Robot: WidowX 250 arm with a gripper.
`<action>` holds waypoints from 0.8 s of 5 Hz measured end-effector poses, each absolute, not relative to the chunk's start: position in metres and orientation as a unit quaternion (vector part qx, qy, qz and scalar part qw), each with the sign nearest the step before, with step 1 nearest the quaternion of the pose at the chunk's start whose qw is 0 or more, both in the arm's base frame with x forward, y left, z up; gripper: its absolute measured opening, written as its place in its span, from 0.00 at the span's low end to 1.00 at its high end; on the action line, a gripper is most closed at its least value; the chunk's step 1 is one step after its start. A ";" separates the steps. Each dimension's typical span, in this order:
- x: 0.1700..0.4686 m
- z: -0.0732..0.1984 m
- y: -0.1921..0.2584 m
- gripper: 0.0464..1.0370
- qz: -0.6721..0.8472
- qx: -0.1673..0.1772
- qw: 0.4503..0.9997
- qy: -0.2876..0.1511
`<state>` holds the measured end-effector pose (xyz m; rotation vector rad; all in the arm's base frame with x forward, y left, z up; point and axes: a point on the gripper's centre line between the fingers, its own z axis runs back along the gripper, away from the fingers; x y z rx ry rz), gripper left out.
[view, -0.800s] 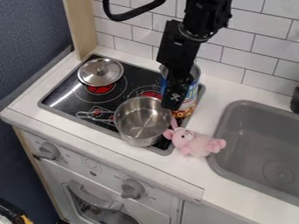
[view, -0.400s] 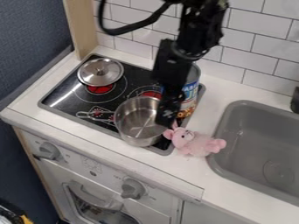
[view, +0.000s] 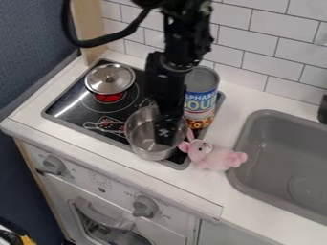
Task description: Move the silver tin to the top centre of the burner
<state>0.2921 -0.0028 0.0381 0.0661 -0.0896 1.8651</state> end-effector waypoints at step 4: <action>0.298 -0.023 -0.004 0.94 0.791 0.096 0.603 -0.043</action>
